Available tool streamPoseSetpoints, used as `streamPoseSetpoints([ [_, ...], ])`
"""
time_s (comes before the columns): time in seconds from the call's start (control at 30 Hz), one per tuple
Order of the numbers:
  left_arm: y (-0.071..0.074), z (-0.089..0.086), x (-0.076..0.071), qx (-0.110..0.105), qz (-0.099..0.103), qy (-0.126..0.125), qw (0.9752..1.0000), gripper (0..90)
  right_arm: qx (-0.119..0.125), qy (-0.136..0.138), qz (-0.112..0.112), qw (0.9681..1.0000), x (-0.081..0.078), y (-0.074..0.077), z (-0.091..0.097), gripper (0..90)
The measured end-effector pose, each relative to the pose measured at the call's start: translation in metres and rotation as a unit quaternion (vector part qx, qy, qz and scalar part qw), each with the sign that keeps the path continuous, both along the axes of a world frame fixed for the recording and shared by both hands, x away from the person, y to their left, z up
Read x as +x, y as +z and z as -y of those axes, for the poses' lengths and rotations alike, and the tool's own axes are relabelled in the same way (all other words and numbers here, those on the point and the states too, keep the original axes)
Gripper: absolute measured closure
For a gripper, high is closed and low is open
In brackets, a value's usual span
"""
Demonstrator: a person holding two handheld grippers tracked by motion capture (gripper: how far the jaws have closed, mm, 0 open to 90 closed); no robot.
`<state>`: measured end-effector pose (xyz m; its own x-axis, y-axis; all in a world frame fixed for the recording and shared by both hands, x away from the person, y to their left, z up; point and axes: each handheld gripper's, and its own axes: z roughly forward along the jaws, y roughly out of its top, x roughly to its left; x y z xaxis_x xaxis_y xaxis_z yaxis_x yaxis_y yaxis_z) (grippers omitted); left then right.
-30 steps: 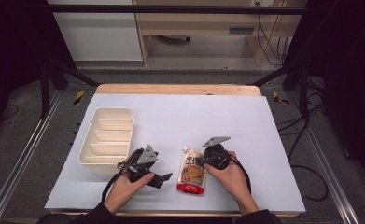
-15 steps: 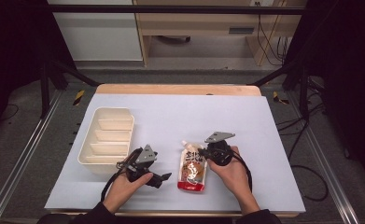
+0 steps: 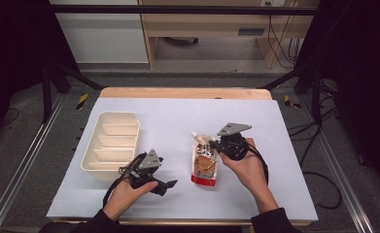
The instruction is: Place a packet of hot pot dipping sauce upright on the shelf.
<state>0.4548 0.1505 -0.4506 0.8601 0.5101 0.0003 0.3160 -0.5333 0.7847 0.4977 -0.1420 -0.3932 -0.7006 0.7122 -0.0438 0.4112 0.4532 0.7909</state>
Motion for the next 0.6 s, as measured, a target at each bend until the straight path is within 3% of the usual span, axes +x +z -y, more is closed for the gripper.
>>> streamPoseSetpoints([
  [0.1, 0.008, 0.002, 0.004, 0.000, 0.004, -0.006, 1.0000, 5.3, -0.005, 0.012, 0.010, 0.9999, 0.001, 0.012, -0.004, 90.0],
  [0.27, 0.021, 0.004, 0.009, 0.005, 0.010, -0.009, 0.9999, 5.2, -0.015, 0.032, 0.017, 0.9992, -0.001, 0.020, -0.013, 90.0],
  [0.3, 0.028, 0.006, 0.011, 0.019, 0.018, -0.014, 0.9995, 5.2, -0.018, 0.041, 0.021, 0.9988, -0.004, 0.023, -0.017, 90.0],
  [0.6, 0.049, 0.010, 0.020, 0.057, 0.033, -0.031, 0.9973, 5.4, -0.029, 0.077, 0.039, 0.9958, -0.020, 0.030, -0.026, 90.0],
])
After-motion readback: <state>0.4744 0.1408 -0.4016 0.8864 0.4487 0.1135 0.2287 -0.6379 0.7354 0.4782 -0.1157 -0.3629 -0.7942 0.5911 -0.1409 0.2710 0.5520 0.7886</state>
